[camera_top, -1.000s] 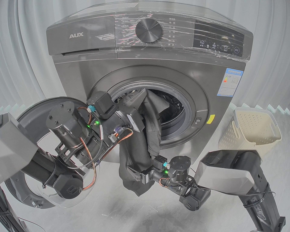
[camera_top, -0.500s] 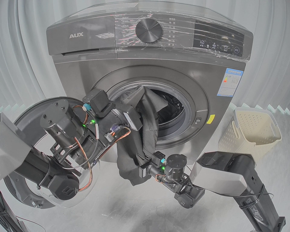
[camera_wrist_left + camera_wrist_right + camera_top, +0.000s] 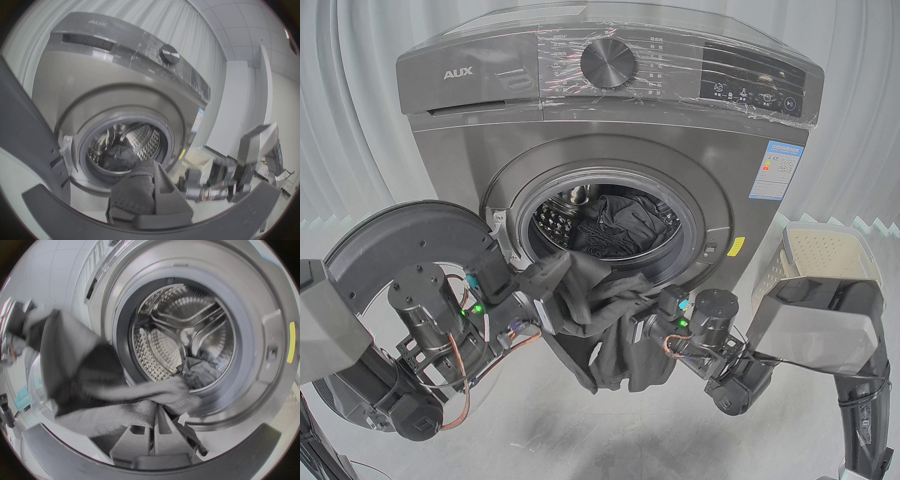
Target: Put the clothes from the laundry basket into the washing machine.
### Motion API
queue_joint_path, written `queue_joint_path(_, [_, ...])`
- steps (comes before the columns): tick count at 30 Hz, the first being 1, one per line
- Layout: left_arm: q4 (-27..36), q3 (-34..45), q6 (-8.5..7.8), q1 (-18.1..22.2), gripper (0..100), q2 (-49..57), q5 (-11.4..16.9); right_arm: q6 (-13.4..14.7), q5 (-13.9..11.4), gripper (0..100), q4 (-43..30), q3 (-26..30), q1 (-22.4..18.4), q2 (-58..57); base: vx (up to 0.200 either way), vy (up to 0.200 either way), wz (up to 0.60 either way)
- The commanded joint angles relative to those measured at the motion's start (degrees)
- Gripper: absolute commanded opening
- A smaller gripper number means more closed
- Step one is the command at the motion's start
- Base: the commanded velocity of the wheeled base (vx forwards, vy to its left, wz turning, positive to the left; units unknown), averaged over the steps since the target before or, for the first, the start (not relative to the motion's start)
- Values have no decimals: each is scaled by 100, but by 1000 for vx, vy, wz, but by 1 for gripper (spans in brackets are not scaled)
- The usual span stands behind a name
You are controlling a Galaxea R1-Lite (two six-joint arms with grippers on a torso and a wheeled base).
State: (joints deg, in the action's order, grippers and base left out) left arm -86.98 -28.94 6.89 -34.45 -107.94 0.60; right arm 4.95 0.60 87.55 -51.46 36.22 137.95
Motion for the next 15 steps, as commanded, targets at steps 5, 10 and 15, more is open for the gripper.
queue_joint_path(5, [-47,1075,6,0,0,-237,283,24,230,0,-89,153,-97,-1051,0,0,0])
queue_joint_path(10, [-170,1180,-12,-18,0,-579,301,76,239,0,-98,162,-36,-1227,0,0,0])
queue_joint_path(15, [-170,1198,23,-27,100,-659,301,76,248,0,-98,180,-10,-1262,0,0,0])
